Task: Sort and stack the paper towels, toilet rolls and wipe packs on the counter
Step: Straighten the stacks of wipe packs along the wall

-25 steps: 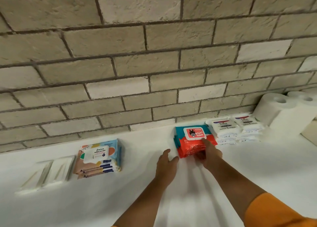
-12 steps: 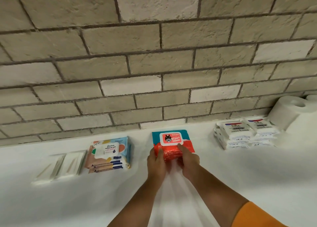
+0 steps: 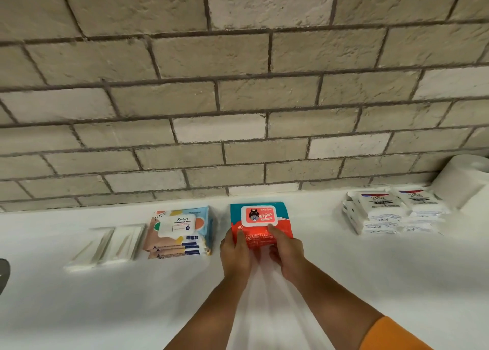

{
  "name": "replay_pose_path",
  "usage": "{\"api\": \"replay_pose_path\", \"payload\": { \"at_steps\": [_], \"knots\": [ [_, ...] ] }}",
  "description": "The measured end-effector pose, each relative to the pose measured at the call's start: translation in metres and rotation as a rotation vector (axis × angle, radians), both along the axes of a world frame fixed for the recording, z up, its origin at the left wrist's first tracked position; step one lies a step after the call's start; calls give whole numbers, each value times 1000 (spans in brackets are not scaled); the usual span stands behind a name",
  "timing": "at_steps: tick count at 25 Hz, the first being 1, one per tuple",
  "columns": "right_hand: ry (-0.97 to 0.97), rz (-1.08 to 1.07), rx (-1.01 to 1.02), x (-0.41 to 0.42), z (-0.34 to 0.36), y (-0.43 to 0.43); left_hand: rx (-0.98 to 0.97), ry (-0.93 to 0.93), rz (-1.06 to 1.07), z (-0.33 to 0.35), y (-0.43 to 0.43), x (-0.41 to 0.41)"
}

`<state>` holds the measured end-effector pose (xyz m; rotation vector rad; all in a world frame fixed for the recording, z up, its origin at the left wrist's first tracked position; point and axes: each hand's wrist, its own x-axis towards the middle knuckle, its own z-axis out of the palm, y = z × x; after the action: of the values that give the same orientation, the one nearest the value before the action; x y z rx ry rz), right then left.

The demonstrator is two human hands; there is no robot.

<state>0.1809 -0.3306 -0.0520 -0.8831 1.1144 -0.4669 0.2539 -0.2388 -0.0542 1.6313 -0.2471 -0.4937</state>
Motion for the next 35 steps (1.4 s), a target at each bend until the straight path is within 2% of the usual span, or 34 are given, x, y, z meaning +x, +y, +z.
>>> {"api": "replay_pose_path", "payload": {
  "at_steps": [12, 23, 30, 35],
  "knots": [
    [16, -104, 76, 9, 14, 0, 169, -3, -22, -3, -3, 17],
    [-36, -92, 64, -3, 3, 24, 111, 125, -3, -1, 4, 7],
    [5, -91, -39, -23, -4, 31, 192, 207, 6, 12, 25, -18],
    [2, -47, -25, -59, 24, 34, 195, 218, -99, 28, 41, -34]
  ]
}}
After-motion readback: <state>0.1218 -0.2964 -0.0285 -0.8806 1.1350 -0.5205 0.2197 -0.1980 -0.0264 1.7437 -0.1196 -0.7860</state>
